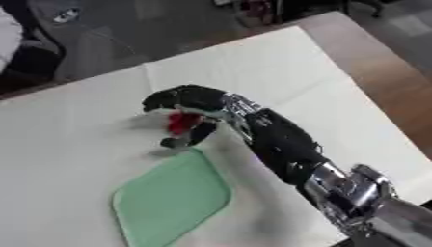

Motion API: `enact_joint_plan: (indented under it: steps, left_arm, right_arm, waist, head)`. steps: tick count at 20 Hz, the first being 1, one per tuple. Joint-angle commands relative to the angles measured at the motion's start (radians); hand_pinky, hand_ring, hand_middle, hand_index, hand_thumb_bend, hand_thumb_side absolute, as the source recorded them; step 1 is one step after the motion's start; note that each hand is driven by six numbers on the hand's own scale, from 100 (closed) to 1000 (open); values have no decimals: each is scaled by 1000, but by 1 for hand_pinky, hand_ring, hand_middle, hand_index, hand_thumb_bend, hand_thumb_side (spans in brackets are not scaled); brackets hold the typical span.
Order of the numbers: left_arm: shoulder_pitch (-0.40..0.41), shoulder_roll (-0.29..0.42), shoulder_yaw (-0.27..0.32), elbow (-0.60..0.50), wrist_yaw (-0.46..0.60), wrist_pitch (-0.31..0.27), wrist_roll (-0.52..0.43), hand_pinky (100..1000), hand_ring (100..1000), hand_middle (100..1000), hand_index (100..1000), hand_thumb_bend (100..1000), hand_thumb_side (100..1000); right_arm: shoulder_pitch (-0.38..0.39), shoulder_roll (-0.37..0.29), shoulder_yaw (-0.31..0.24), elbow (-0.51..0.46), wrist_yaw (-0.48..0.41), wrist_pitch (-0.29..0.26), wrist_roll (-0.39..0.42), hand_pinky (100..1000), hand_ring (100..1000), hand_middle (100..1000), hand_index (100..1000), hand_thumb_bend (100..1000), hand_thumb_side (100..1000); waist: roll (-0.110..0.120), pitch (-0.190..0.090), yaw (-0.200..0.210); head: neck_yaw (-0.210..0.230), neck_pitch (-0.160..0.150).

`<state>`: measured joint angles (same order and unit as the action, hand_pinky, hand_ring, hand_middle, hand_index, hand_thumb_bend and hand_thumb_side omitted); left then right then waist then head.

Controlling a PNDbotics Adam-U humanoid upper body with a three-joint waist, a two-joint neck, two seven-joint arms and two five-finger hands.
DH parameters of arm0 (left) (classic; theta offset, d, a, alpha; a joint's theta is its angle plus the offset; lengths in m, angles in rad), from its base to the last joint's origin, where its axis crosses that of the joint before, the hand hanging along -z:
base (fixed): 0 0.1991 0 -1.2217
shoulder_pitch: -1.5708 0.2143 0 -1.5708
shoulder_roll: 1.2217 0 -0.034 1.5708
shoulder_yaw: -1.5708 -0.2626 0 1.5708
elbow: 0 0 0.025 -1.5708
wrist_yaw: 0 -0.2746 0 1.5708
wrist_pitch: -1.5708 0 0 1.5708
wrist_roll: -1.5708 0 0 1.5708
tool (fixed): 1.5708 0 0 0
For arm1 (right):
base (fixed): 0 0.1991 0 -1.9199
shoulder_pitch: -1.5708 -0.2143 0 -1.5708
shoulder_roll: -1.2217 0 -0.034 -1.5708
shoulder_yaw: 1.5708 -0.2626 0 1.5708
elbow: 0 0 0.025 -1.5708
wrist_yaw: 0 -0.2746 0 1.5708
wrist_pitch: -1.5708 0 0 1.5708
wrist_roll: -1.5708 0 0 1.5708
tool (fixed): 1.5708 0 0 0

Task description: Pick up objects on the table and place them in the box.

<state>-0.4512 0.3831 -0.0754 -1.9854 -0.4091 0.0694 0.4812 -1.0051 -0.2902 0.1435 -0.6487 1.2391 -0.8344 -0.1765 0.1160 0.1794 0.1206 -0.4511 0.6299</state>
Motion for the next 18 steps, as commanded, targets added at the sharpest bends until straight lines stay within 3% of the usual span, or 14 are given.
enact_joint_plan:
  steps: [1, 18]
  left_arm:
    - [-17, 4, -1, -15, 4, -6, -2, 331, 482, 639, 810, 307, 793]
    - [-38, -11, -6, -15, 10, -14, -6, 330, 482, 638, 809, 307, 793]
  right_arm:
    - [-18, -12, -11, -3, 21, 4, -8, 653, 790, 886, 925, 377, 715]
    - [-44, -35, -33, 20, 65, 17, -37, 634, 780, 880, 912, 355, 702]
  waist:
    - [-1, -12, 6]
    - [-2, -1, 25]
  head:
    - [-11, -14]
    - [-21, -36]
